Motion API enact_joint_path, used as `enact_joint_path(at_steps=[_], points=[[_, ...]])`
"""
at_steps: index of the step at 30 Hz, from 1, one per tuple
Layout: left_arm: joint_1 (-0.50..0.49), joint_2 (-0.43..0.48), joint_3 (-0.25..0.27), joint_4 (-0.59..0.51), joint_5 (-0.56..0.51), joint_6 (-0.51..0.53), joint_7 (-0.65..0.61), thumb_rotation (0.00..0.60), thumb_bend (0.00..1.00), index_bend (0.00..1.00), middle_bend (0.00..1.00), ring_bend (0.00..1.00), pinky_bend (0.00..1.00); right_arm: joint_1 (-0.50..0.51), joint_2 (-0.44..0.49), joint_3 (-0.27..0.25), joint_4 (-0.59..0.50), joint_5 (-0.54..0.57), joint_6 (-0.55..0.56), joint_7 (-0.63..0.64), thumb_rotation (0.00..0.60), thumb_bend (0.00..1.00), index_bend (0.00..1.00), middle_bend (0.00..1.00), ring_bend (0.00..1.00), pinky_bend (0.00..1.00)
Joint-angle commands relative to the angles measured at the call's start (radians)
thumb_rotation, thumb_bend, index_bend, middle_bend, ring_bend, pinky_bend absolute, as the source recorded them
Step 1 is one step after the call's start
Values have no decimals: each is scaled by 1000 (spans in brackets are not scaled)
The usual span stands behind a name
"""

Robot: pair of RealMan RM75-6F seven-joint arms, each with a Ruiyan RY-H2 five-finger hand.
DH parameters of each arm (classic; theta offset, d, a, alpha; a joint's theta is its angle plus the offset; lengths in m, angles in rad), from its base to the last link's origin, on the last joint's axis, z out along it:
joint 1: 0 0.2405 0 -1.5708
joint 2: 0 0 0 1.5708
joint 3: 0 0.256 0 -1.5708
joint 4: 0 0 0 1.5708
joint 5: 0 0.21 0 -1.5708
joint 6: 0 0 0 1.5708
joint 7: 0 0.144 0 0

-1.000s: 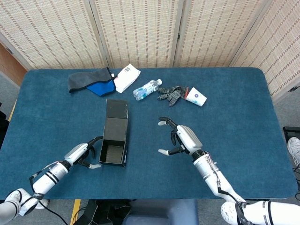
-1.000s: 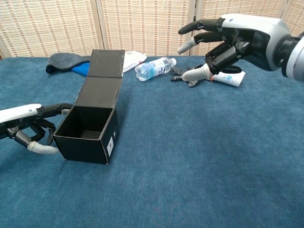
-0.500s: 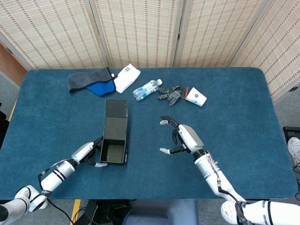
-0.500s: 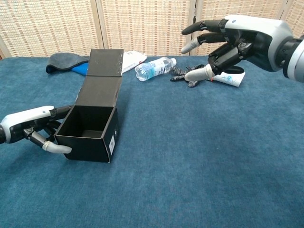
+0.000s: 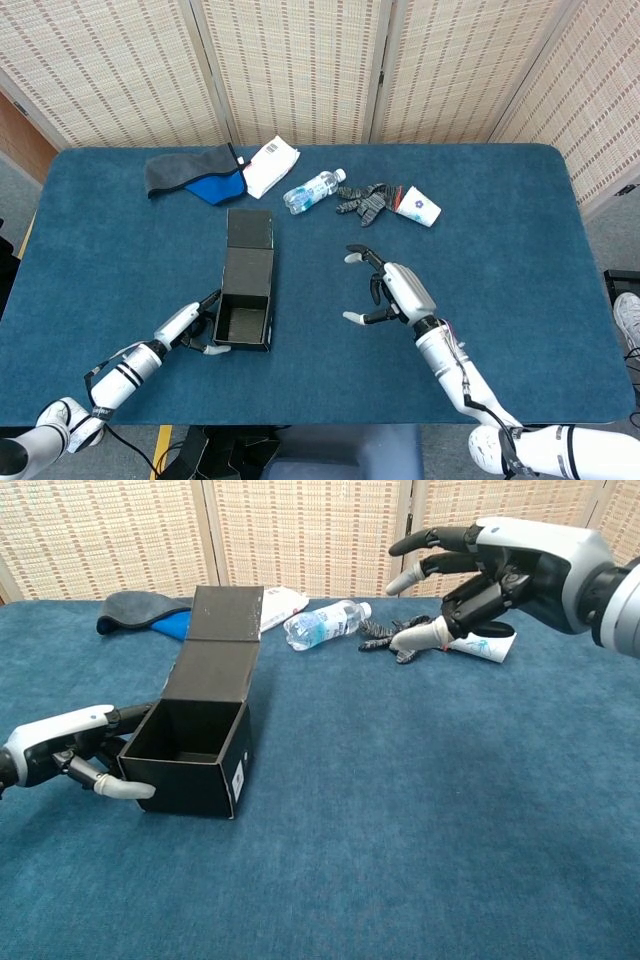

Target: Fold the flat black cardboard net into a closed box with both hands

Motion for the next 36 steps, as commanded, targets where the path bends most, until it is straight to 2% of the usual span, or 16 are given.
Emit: enact_joint_path(at_steps=[1, 5, 10, 12, 14, 16, 18, 19, 21, 23, 26, 30, 36], points=[[3, -10, -2, 12, -3, 10, -24, 600, 134, 159, 233, 645, 857, 2, -4, 1, 6, 5, -2, 0, 600, 0, 108, 237, 740, 896], [4, -21, -5, 28, -6, 14, -41, 600, 133, 215, 303, 656, 867, 5, -13, 2, 14, 13, -3, -1, 600, 0, 108, 241, 740, 896], [16, -31, -18, 42, -17, 43, -57, 600, 134, 219, 306, 659, 869, 8, -26, 10, 24, 42, -4, 4, 600, 0, 108, 245, 737, 896], [21, -28, -23, 44, -17, 64, -50, 600, 133, 222, 306, 659, 869, 10, -25, 21, 24, 72, -19, 22, 600, 3, 108, 250, 673, 895], [23, -24, -31, 43, -19, 85, -36, 600, 133, 224, 306, 659, 869, 18, -20, 38, 22, 122, -50, 46, 600, 9, 108, 251, 563, 863], [23, -16, -39, 33, -19, 101, -21, 600, 133, 227, 306, 659, 869, 31, -10, 63, 21, 181, -106, 90, 600, 16, 106, 244, 444, 750], [24, -9, -41, 23, -16, 116, -4, 600, 133, 228, 306, 659, 869, 45, 3, 86, 27, 229, -175, 143, 600, 17, 72, 205, 327, 567], [24, -4, -41, 16, -13, 123, 6, 600, 133, 228, 306, 659, 869, 54, 9, 104, 36, 256, -227, 186, 600, 17, 55, 187, 294, 517], [24, 2, -40, 3, -9, 132, 21, 600, 134, 228, 306, 659, 869, 64, 18, 130, 55, 278, -328, 265, 600, 17, 10, 113, 193, 370], [23, 10, -40, -15, -5, 139, 33, 600, 133, 228, 306, 659, 869, 72, 21, 165, 92, 292, -447, 363, 600, 15, 0, 50, 122, 278], [20, 18, -41, -42, 1, 150, 53, 600, 133, 227, 306, 659, 869, 79, -2, 213, 163, 278, -587, 473, 600, 7, 0, 8, 58, 204], [13, 29, -41, -79, 9, 155, 86, 600, 134, 228, 306, 659, 869, 88, -55, 270, 258, 228, -721, 557, 600, 16, 0, 0, 11, 142], [4, 50, -41, -139, 21, 167, 121, 600, 133, 228, 306, 659, 869, 94, -174, 363, 388, 148, -835, 626, 600, 59, 0, 0, 0, 118]])
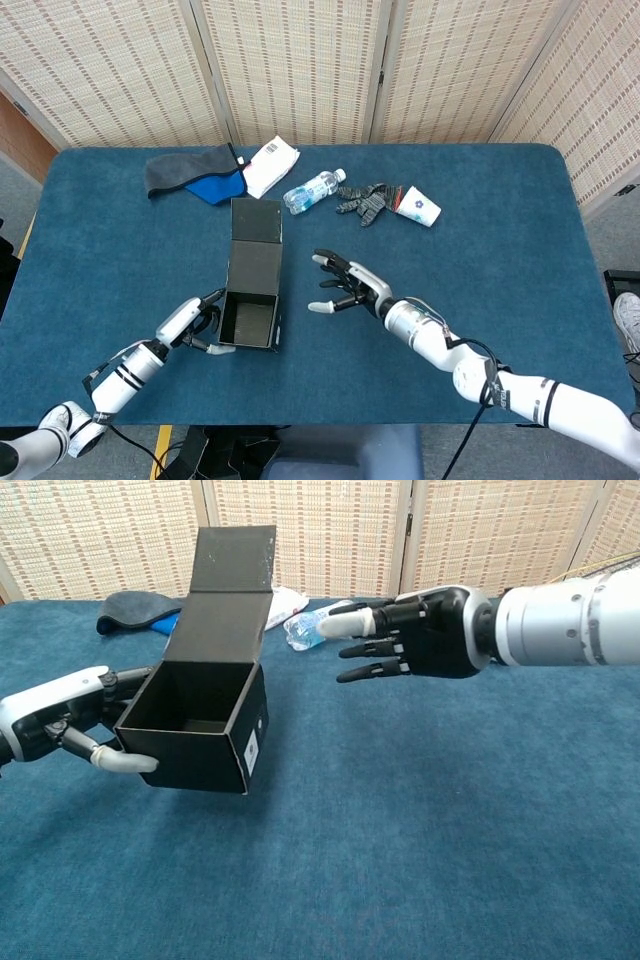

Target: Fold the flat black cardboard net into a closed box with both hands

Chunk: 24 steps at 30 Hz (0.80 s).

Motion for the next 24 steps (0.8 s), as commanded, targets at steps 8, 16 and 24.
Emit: enact_joint_path(at_steps=[8, 16, 24], points=[[-23, 19, 5, -70, 16, -12, 52, 600, 134, 228, 306, 660, 869, 15, -226, 205, 189, -141, -163, 65, 600, 75, 0, 0, 0, 118], [-45, 17, 7, -76, -2, -81, 63, 600, 133, 228, 306, 663, 870, -24, -266, 291, 161, -222, -238, -27, 600, 77, 0, 0, 0, 123], [-52, 28, -2, -88, -30, -121, 54, 600, 134, 225, 306, 660, 870, -86, -226, 330, 54, -267, -272, -136, 600, 78, 0, 21, 4, 126]])
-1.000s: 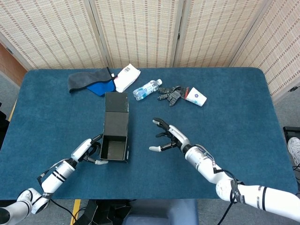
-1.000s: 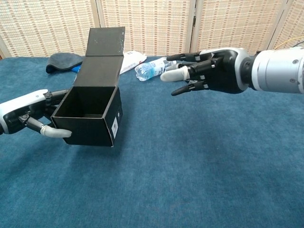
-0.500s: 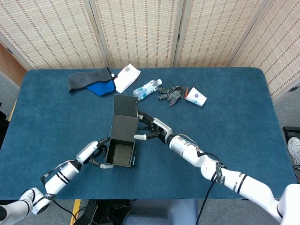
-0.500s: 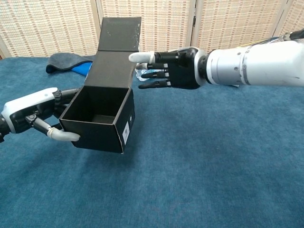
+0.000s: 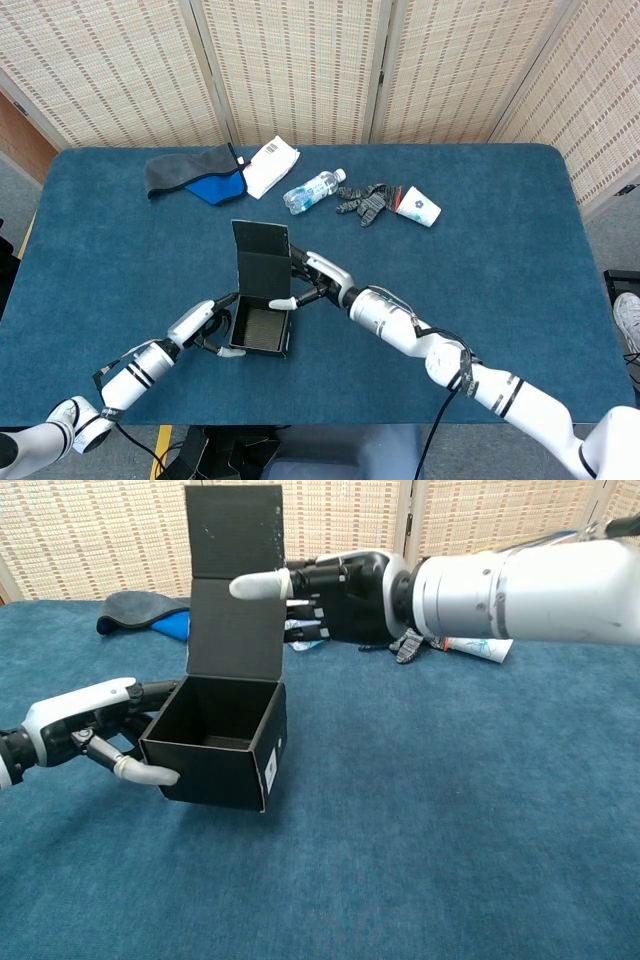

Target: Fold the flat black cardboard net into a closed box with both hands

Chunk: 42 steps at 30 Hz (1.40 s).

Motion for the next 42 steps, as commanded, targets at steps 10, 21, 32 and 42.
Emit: enact_joint_path(at_steps=[10, 21, 32, 42], points=[[-8, 21, -18, -29, -38, -53, 22, 600, 134, 217, 306, 660, 872, -69, 68, 40, -106, 17, -73, -115, 600, 78, 0, 38, 19, 127], [-27, 38, -41, -59, -62, -96, 22, 600, 133, 211, 306, 660, 872, -94, 129, 37, -140, 54, -100, -210, 600, 57, 0, 43, 22, 127], [-15, 29, -38, -43, -50, -73, 94, 600, 133, 207, 306, 659, 873, -46, 141, 24, -117, 96, -55, -227, 600, 42, 0, 58, 34, 127], [-10, 38, -22, -37, -14, -25, 49, 600, 133, 207, 306, 659, 872, -26, 188, -17, -111, 102, -46, -240, 600, 42, 0, 59, 40, 127]])
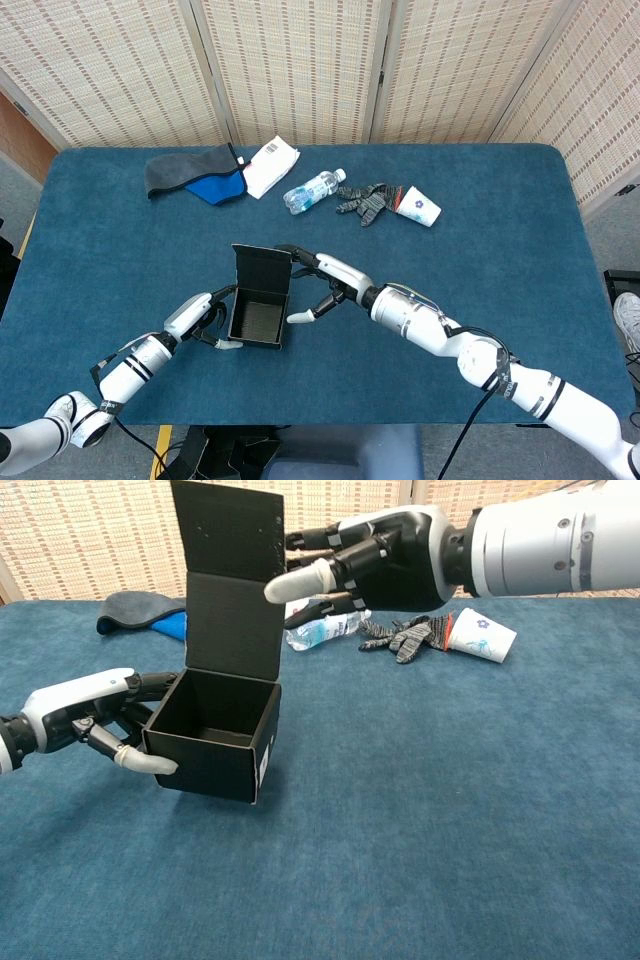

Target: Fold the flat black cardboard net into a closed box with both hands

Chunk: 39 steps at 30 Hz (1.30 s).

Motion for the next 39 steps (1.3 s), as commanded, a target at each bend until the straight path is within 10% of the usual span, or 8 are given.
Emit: enact_joint_path(at_steps=[1, 30, 39], points=[[2, 11, 12, -3, 22, 25, -45, 600, 133, 207, 306, 659, 872, 6, 10, -13, 7, -2, 9, -7, 600, 42, 0, 60, 45, 127], [-52, 51, 46, -76, 31, -37, -126, 600, 133, 202, 306, 659, 872, 4, -57, 36, -55, -81, -29, -90, 600, 44, 0, 102, 70, 128], [-37, 30, 18, -82, -22, -58, -99, 600, 133, 202, 306, 659, 873, 61, 9, -38, -87, -139, -44, -194, 600, 44, 0, 102, 70, 128]])
